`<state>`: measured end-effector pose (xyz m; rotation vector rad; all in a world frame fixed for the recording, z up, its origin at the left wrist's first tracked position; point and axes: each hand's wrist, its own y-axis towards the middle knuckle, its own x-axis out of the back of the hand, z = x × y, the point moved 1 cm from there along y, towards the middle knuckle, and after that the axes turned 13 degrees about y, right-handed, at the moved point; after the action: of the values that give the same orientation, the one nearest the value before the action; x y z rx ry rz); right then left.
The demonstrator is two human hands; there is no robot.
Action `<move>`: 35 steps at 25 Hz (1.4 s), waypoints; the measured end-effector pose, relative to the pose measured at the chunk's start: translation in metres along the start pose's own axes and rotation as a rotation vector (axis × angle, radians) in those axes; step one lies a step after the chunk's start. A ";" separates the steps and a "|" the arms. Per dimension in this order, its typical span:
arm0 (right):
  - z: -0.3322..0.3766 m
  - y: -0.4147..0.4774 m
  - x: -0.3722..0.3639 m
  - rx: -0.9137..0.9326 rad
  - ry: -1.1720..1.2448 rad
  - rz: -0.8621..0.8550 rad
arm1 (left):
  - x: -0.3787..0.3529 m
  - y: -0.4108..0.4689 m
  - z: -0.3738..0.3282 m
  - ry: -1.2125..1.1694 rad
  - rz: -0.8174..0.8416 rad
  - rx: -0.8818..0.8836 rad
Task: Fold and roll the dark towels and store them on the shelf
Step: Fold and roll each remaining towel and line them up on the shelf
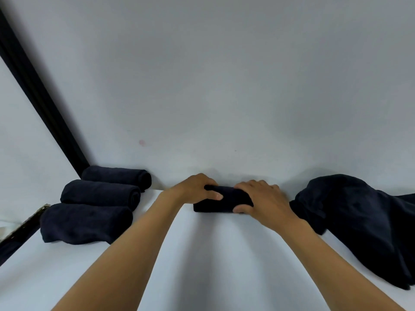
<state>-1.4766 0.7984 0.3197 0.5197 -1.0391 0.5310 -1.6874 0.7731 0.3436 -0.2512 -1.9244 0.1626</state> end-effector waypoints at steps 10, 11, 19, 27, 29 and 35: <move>-0.005 0.034 0.005 -0.079 0.257 0.134 | -0.031 -0.034 -0.007 0.624 -0.453 -0.177; -0.003 0.031 0.006 -0.012 0.191 0.047 | -0.038 -0.037 -0.003 0.648 -0.411 -0.170; 0.011 0.007 -0.003 0.091 -0.173 0.091 | -0.034 -0.039 0.002 0.541 -0.260 -0.058; 0.122 -0.017 -0.013 0.088 0.000 0.121 | 0.004 -0.143 0.044 0.583 -0.327 -0.101; 0.170 -0.023 -0.015 0.123 0.015 0.124 | 0.018 -0.183 0.065 0.541 -0.364 -0.080; 0.289 -0.017 -0.075 0.258 0.000 0.153 | 0.025 -0.275 0.156 0.580 -0.384 0.094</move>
<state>-1.6865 0.5914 0.3685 0.6708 -1.0209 0.8074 -1.8684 0.5140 0.3740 0.1297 -1.3506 -0.0723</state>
